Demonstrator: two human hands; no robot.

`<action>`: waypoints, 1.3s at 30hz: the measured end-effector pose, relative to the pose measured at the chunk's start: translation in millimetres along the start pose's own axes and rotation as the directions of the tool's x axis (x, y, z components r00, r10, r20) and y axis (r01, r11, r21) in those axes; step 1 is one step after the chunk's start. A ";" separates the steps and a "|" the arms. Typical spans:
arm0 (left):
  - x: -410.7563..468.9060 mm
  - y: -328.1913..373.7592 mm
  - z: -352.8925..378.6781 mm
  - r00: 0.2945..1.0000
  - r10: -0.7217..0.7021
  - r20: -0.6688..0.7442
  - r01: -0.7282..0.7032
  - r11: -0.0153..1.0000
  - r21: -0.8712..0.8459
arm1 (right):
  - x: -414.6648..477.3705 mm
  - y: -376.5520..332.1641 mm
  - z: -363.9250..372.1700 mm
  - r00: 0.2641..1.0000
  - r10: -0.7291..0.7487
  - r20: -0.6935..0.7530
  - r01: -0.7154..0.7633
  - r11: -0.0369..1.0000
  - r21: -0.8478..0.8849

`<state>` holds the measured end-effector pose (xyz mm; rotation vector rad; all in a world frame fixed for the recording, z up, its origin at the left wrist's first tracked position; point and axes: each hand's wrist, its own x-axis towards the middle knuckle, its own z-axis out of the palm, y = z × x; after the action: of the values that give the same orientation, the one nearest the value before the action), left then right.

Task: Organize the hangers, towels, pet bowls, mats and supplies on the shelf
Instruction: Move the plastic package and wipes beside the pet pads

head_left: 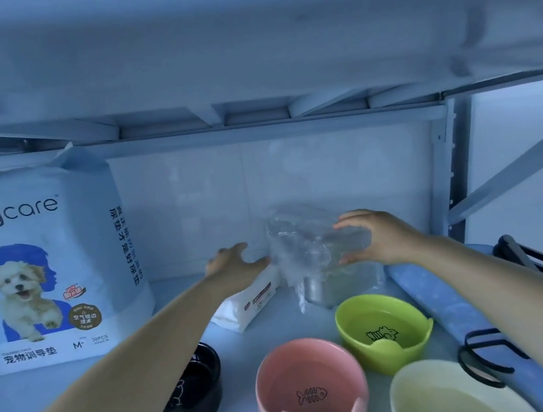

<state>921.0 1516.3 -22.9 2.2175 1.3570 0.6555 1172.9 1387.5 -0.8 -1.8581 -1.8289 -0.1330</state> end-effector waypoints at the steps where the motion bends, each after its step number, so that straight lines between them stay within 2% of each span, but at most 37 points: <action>1: -1.3 9.9 4.6 0.997 0.075 -0.033 -0.076 0.997 -0.014 | -0.6 3.3 -1.0 1.000 -0.007 -0.019 0.007 1.000 0.001; 5: -7.5 53.8 23.9 0.912 0.404 -0.063 -0.408 0.912 -0.049 | -1.7 12.6 0.1 0.996 -0.042 -0.075 0.041 0.999 -0.022; 8: -8.3 72.5 39.1 0.852 0.524 0.015 -0.524 0.850 0.062 | -2.4 15.7 3.1 0.996 -0.047 -0.071 0.045 0.999 -0.029; 13: -2.8 81.8 49.0 0.845 0.535 0.026 -0.530 0.827 0.186 | -4.3 19.0 10.3 0.996 -0.050 -0.071 0.045 0.996 -0.074; 20: 1.4 75.2 44.9 0.820 0.570 0.054 -0.572 0.812 0.114 | -6.6 16.3 20.1 0.990 -0.029 -0.136 0.006 0.986 -0.164; 25: 6.8 68.7 48.8 0.822 0.569 0.007 -0.567 0.818 0.100 | -7.9 8.2 27.9 0.986 0.012 -0.164 -0.048 0.974 -0.221; 39: 0.3 78.8 63.8 0.836 0.535 -0.122 -0.521 0.843 0.132 | -10.1 14.3 15.3 0.990 0.032 -0.139 -0.049 0.991 -0.121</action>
<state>1013.9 1475.7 -25.3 2.6929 0.8335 0.9890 1181.3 1385.6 -22.4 -1.9186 -1.7232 -0.3578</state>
